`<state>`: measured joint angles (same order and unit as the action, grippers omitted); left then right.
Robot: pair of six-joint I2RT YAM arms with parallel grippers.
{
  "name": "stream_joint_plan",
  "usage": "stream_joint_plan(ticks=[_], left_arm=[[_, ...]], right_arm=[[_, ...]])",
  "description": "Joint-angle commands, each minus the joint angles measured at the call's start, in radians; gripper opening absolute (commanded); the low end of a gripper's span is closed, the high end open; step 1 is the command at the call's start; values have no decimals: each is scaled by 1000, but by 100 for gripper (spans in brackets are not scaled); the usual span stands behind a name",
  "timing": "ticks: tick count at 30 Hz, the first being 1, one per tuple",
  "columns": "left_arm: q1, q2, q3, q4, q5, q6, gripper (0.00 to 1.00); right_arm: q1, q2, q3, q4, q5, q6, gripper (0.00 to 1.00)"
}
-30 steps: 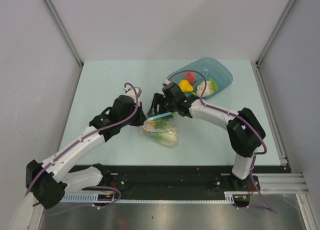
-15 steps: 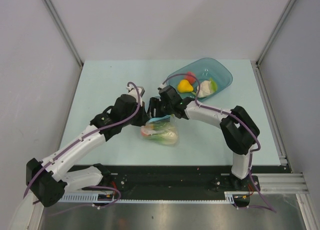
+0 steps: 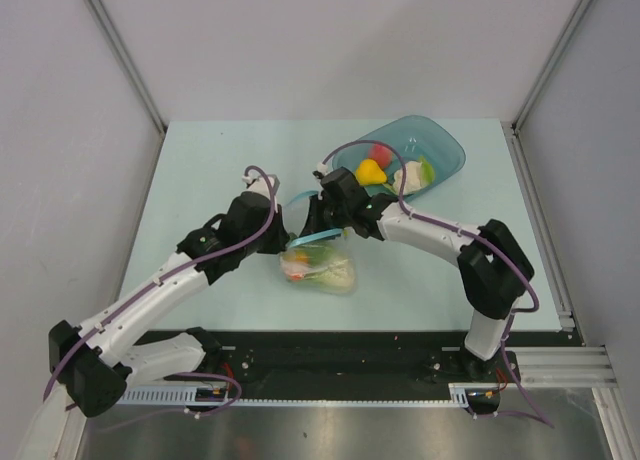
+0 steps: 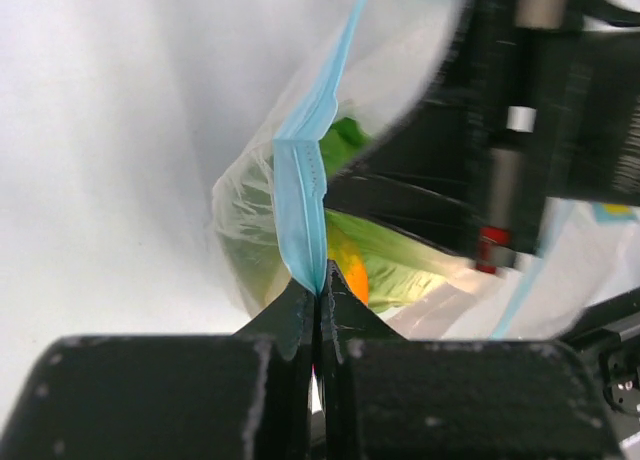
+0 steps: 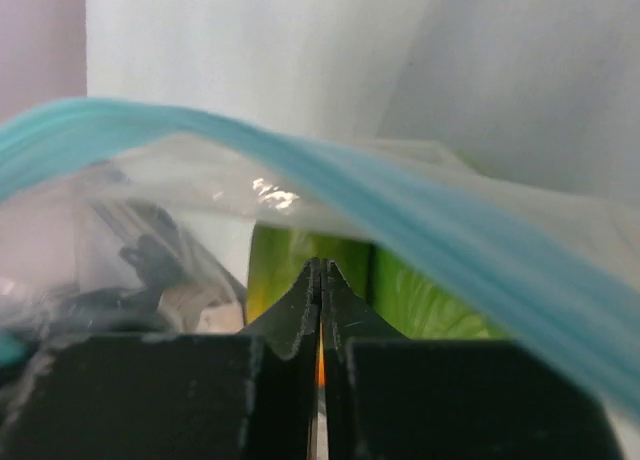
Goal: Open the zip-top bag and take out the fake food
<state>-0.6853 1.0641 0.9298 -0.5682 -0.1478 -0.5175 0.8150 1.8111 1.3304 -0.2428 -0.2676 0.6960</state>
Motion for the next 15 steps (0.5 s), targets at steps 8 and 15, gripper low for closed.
stream_joint_plan(ticks=[8,15], left_arm=[[-6,-41,3,115,126,17,0],[-10,-20,21,47,44,-10,0]], right_arm=[[27,-110,1,-92,-1,-99,13],[41,-53,1,-76,-62,-85,56]])
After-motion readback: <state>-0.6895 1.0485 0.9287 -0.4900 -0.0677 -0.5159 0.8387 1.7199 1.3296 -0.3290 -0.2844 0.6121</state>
